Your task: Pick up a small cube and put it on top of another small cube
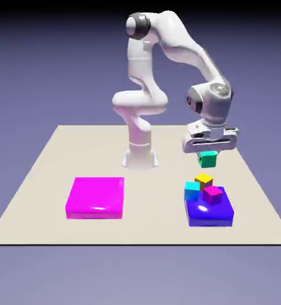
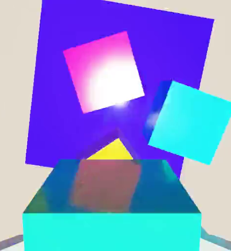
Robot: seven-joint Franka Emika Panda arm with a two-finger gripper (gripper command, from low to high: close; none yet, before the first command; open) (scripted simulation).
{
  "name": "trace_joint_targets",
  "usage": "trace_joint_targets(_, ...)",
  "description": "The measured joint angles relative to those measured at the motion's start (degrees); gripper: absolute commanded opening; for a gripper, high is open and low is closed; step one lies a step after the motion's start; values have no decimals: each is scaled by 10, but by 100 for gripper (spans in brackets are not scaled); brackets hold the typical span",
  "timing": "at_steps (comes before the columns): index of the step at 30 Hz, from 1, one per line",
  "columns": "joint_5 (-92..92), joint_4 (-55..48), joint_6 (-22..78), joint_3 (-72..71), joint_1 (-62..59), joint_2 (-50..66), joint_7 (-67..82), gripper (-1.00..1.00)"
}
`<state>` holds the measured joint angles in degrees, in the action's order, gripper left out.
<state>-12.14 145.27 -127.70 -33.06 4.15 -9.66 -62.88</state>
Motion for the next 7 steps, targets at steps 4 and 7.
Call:
trace_joint_targets(4, 33, 34, -100, -4, 6, 72, -27, -100)
trace_joint_targets(7, 34, 35, -100, -4, 5, 72, -28, 100)
